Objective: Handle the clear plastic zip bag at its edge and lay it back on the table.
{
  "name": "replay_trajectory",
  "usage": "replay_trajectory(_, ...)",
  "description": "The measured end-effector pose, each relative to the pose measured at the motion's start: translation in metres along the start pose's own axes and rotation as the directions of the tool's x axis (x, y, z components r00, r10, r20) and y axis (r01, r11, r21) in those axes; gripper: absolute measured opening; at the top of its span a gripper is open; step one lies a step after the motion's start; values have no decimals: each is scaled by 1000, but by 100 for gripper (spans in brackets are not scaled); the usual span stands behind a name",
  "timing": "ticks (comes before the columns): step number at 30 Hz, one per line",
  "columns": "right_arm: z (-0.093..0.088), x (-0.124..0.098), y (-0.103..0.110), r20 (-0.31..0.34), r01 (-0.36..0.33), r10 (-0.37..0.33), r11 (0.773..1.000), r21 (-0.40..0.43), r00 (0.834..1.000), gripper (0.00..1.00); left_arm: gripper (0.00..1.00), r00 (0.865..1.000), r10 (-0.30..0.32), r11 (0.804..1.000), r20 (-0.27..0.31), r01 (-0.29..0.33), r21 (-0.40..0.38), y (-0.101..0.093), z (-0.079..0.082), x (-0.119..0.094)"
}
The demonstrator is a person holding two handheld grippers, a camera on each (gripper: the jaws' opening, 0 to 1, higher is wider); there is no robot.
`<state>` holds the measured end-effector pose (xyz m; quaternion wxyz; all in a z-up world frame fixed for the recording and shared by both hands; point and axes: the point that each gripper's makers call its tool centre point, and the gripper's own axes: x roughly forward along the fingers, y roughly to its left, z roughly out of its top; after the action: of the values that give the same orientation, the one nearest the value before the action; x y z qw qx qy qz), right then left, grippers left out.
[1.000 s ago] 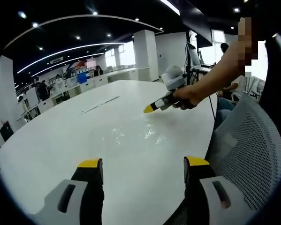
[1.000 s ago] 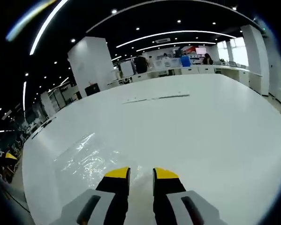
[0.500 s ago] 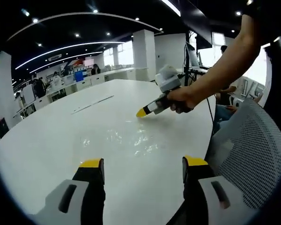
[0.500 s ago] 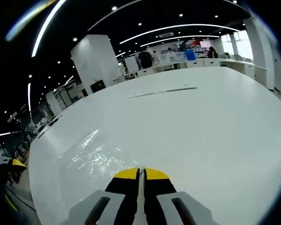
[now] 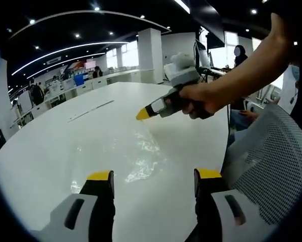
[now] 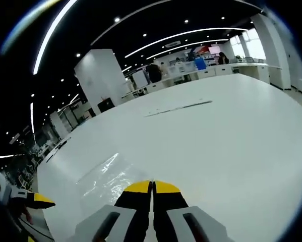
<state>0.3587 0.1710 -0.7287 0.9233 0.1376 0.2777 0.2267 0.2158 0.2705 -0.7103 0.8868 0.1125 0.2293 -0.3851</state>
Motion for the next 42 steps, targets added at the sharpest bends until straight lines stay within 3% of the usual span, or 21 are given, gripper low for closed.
replay_trajectory(9,8,-12,9,26,24,-25,999,36,999,0,62,1000,-19,999,-11,19,39,-14,5,19)
replay_trajectory(16,4,-19,11,0,95,-95,989,115,995,0,61,998,-33,996,-44,37,79,-24,-1,35)
replay_trajectory(22,3,-26,17,14,121,-128,963,239,992,0,59,997,-34,991,-75,43,124,-30,-8,44)
replay_trajectory(27,4,-27,21,20,125,-136,952,278,990,0,58,996,-28,990,-86,40,138,-30,-10,48)
replay_trajectory(30,5,-30,27,22,117,-134,925,363,991,0,57,995,-22,989,-93,35,145,-29,-12,49)
replay_trajectory(33,6,-33,29,24,112,-131,919,377,991,0,55,994,-11,987,-109,28,158,-27,-16,50)
replay_trajectory(37,9,-36,34,28,98,-120,908,406,992,0,51,992,4,983,-123,19,181,-22,-21,48)
replay_trajectory(42,10,-37,34,30,90,-112,910,405,993,0,32,991,24,968,-135,11,250,-15,-23,42)
